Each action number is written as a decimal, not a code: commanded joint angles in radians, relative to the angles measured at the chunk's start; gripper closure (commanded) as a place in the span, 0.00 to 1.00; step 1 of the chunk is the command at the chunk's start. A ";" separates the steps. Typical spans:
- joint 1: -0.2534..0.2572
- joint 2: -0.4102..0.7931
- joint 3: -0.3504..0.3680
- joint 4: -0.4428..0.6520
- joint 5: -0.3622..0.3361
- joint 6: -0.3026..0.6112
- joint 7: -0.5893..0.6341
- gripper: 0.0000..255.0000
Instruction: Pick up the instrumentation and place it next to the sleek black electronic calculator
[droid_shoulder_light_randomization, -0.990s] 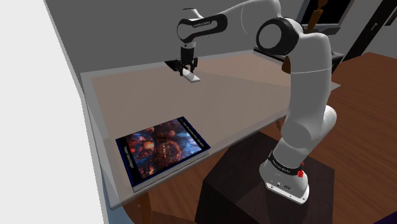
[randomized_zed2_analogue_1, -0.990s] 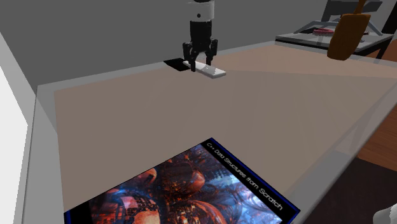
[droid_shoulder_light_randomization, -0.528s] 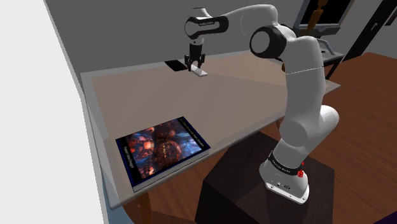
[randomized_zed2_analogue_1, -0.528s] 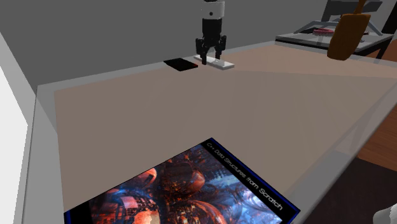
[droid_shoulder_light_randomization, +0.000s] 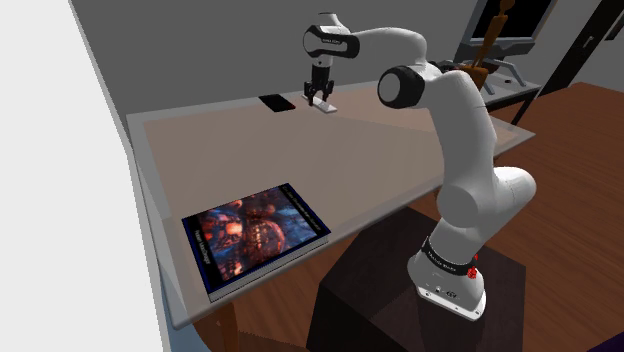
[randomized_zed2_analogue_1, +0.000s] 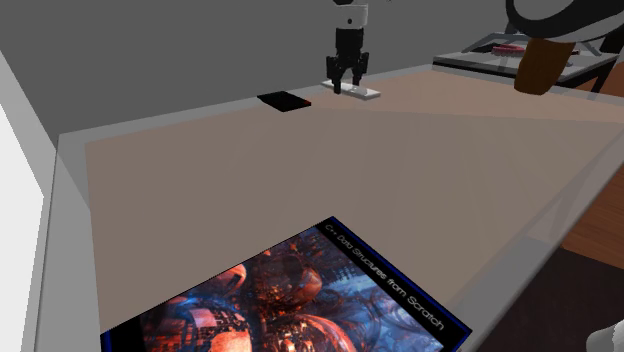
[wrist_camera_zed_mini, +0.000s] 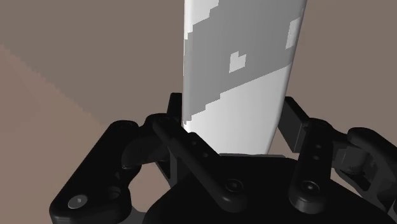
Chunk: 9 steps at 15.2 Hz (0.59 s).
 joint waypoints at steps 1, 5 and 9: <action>-0.010 0.012 -0.002 0.000 0.000 0.013 -0.012 1.00; -0.014 0.002 -0.001 -0.071 0.000 0.074 -0.010 1.00; -0.016 0.002 -0.002 -0.125 -0.001 0.127 -0.007 1.00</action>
